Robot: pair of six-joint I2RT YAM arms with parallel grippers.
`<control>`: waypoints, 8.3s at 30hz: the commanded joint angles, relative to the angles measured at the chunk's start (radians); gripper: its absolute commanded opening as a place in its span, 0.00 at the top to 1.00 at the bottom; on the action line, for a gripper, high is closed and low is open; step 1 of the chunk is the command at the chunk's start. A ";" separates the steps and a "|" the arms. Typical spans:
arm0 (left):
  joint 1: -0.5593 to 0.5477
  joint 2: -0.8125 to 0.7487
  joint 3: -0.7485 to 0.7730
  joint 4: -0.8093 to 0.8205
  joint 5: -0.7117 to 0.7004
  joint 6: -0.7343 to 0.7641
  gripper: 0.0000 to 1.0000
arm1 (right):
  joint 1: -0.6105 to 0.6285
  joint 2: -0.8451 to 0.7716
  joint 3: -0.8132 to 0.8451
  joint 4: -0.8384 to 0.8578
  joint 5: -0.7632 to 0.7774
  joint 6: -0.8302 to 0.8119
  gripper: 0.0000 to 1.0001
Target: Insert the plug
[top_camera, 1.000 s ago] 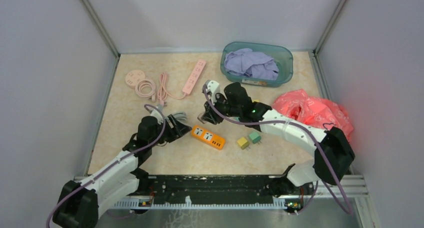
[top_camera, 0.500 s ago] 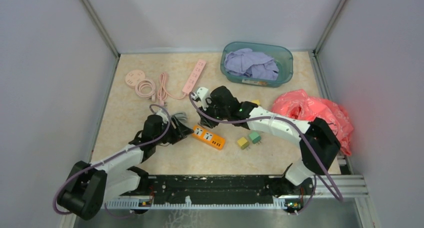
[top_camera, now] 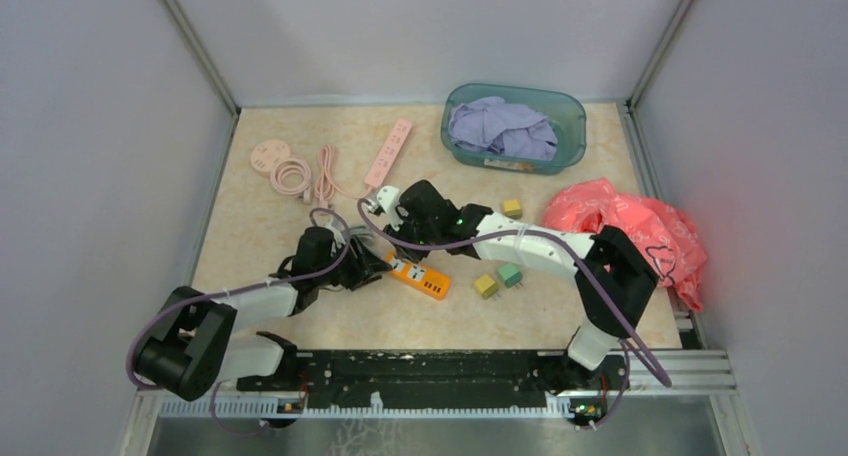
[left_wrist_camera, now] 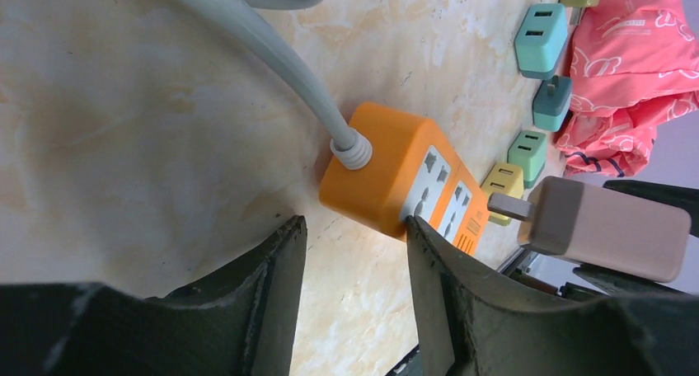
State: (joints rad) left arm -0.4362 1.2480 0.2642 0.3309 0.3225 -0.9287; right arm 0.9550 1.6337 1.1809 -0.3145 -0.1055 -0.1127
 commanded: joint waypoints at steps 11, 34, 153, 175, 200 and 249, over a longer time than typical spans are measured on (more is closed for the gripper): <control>0.001 0.050 -0.006 0.009 -0.027 -0.017 0.53 | 0.046 0.111 0.138 -0.035 0.088 -0.017 1.00; 0.001 0.048 -0.014 0.005 -0.032 -0.011 0.57 | 0.068 0.228 0.238 -0.162 0.140 -0.018 1.00; -0.046 -0.471 0.152 -0.301 -0.039 0.177 0.05 | -0.366 0.030 0.007 -0.104 0.027 0.172 0.78; -0.284 -0.404 0.148 -0.029 -0.300 0.124 0.12 | -0.174 -0.379 -0.300 0.406 0.115 0.705 0.83; -0.413 -0.240 0.177 0.302 -0.432 0.313 0.25 | -0.079 -0.507 -0.455 0.609 0.304 1.003 0.88; -0.337 -0.354 0.169 0.217 -0.223 0.469 1.00 | -0.268 -0.620 -0.378 0.408 -0.256 0.450 0.20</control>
State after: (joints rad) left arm -0.8181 0.9230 0.4030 0.5755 -0.0284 -0.4915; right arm 0.7448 1.0443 0.7242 0.1532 -0.1078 0.4984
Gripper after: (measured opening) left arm 0.348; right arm 0.788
